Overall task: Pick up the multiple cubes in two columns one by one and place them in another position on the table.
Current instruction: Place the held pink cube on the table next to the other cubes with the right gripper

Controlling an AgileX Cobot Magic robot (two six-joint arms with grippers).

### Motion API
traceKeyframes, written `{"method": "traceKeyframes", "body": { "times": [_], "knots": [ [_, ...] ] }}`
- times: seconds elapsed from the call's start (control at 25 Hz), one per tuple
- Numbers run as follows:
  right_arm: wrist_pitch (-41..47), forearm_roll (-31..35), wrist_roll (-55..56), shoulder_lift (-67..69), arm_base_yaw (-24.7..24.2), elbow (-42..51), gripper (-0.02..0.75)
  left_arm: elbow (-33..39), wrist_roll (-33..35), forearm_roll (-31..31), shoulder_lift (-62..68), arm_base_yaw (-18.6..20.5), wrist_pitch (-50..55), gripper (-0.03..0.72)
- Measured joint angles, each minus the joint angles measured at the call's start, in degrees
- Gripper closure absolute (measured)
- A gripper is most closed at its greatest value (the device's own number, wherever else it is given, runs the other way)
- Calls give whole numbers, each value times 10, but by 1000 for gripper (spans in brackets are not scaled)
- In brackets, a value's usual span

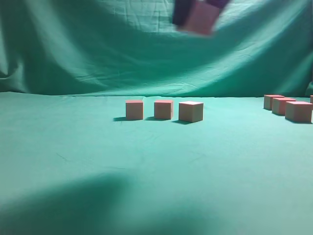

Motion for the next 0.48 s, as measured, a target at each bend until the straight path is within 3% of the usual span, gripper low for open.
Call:
{"method": "traceKeyframes", "body": {
  "times": [0.16, 0.32, 0.48],
  "knots": [
    [-26, 0, 43, 35, 52, -42, 479, 0, 0, 0, 0, 0, 0, 688],
    [24, 0, 55, 112, 72, -122, 479, 0, 0, 0, 0, 0, 0, 688],
    [71, -42, 102, 193, 81, -221, 479, 0, 0, 0, 0, 0, 0, 688]
  ]
}}
